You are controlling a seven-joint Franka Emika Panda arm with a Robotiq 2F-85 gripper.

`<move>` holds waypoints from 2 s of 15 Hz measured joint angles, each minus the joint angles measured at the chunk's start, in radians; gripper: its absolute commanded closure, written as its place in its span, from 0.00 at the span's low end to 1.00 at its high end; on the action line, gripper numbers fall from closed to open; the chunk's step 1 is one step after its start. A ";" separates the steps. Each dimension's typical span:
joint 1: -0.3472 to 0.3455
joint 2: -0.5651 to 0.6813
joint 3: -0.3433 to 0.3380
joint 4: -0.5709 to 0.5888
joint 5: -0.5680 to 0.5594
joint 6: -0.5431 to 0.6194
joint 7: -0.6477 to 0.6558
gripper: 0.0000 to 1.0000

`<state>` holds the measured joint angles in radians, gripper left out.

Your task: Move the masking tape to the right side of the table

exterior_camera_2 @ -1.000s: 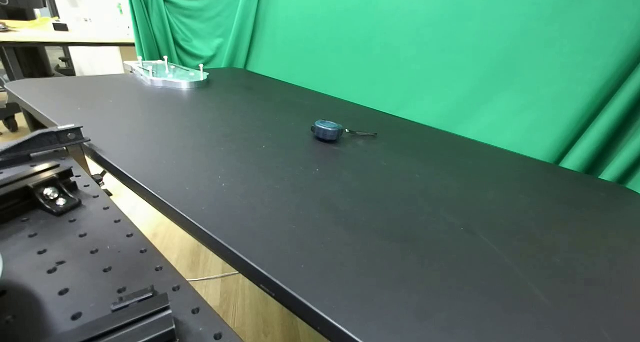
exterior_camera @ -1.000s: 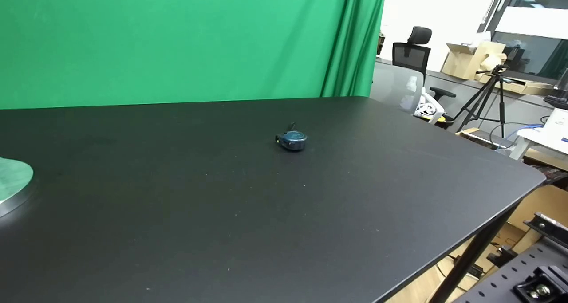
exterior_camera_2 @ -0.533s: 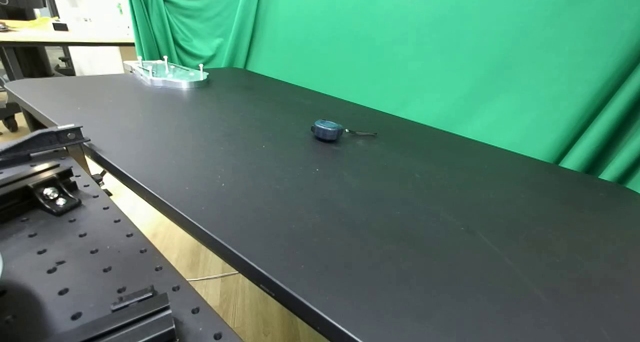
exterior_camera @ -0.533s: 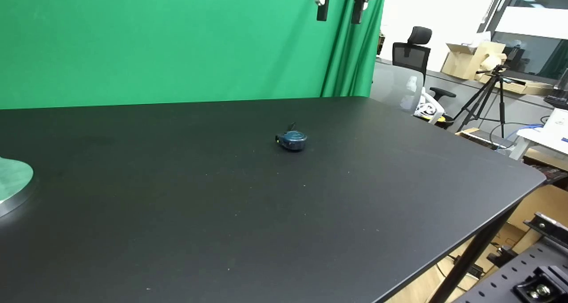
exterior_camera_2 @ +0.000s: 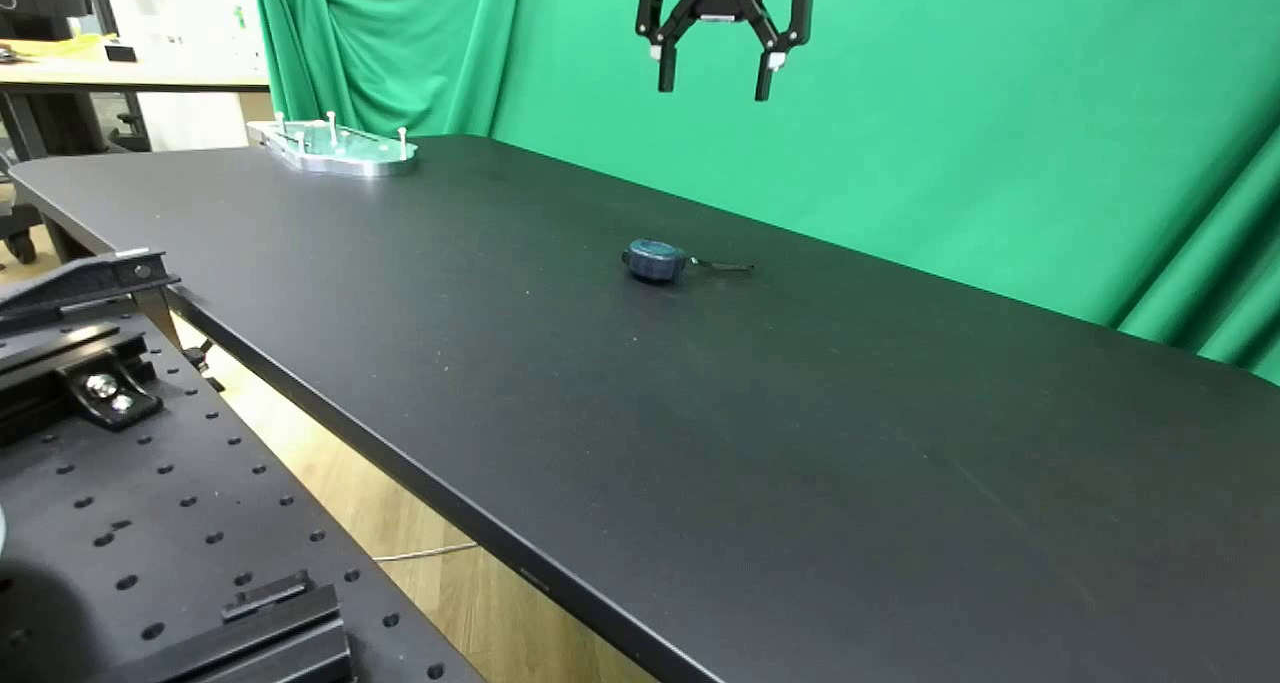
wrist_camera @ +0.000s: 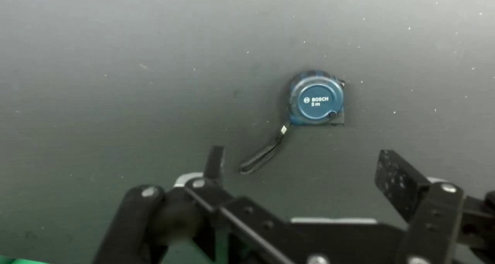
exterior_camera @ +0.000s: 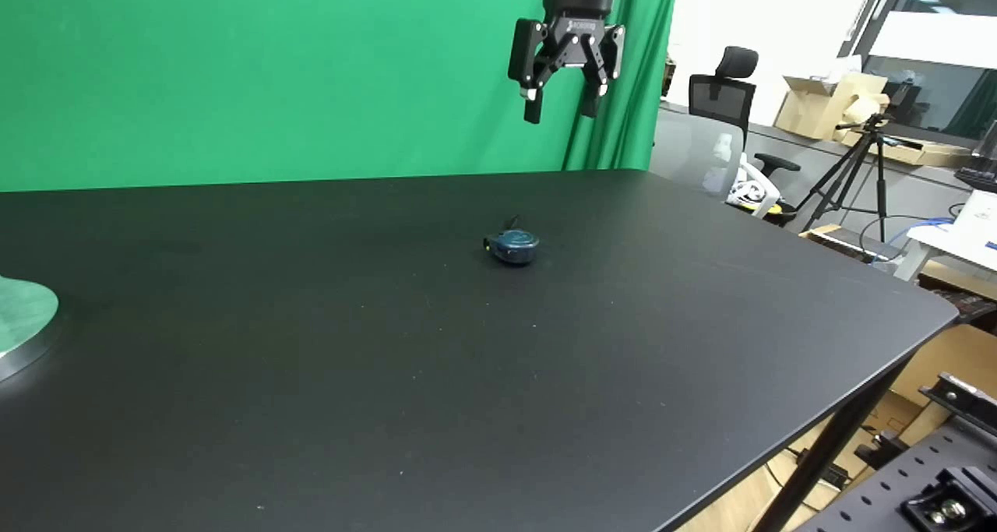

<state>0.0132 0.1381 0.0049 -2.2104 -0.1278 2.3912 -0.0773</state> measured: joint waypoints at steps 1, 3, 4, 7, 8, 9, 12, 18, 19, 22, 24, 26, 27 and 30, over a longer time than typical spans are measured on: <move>0.004 0.008 0.001 -0.009 -0.002 0.014 0.006 0.00; 0.008 0.013 0.001 -0.017 -0.003 0.027 0.017 0.00; 0.008 0.013 0.001 -0.017 -0.003 0.028 0.018 0.00; 0.008 0.013 0.001 -0.017 -0.003 0.029 0.017 0.00; 0.007 0.015 0.001 -0.017 0.000 0.030 0.011 0.00; 0.006 0.020 0.001 -0.017 0.007 0.030 0.001 0.00; 0.001 0.055 0.001 -0.015 0.041 0.034 -0.043 0.00; -0.006 0.169 0.005 0.001 0.084 0.047 -0.130 0.00; -0.006 0.186 0.006 0.003 0.084 0.051 -0.138 0.00; -0.006 0.233 0.012 0.010 0.081 0.091 -0.146 0.00; -0.004 0.262 0.017 0.011 0.070 0.126 -0.146 0.00; -0.001 0.287 0.020 0.012 0.066 0.161 -0.146 0.00; 0.000 0.298 0.022 0.014 0.065 0.177 -0.146 0.00; 0.000 0.323 0.026 0.021 0.065 0.206 -0.146 0.00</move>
<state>0.0133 0.4611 0.0313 -2.1894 -0.0624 2.5972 -0.2237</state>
